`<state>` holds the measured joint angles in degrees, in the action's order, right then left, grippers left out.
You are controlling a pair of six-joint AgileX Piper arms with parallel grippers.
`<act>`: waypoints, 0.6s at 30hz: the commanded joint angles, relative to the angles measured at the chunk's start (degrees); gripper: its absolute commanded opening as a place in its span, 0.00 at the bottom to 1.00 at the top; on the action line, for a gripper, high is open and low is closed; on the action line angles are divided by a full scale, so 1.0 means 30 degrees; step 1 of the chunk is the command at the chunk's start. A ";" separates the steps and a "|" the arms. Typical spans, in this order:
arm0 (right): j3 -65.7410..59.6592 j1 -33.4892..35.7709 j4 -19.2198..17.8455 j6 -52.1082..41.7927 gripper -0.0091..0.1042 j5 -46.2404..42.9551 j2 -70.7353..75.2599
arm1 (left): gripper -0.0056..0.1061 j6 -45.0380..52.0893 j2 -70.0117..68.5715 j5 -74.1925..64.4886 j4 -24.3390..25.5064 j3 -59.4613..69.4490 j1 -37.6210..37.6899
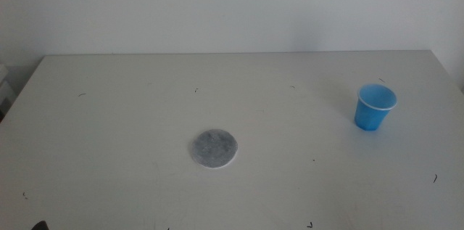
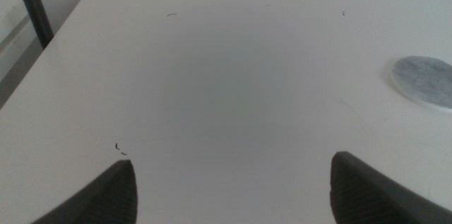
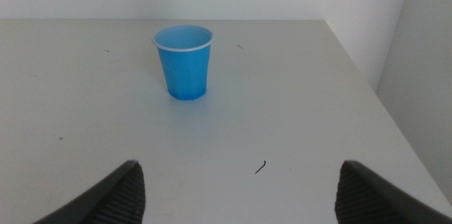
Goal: Place an empty cup on a cup mat.
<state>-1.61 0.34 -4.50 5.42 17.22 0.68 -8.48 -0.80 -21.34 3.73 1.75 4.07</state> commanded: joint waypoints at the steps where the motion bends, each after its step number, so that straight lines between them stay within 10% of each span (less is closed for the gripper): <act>1: 0.0900 0.0049 -0.0162 -0.0167 0.85 -0.1139 0.0217 | 0.99 -0.0207 -0.0057 0.1279 0.0007 -0.0112 -0.0022; 18: 0.8814 0.0049 -0.0153 -0.0153 0.85 0.0932 -0.7795 | 0.99 -0.0207 -0.0057 0.1279 0.0007 -0.0112 -0.0022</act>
<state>20.52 0.34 -4.50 5.42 23.33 -19.30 -8.48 -0.80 -21.34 3.73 1.75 4.07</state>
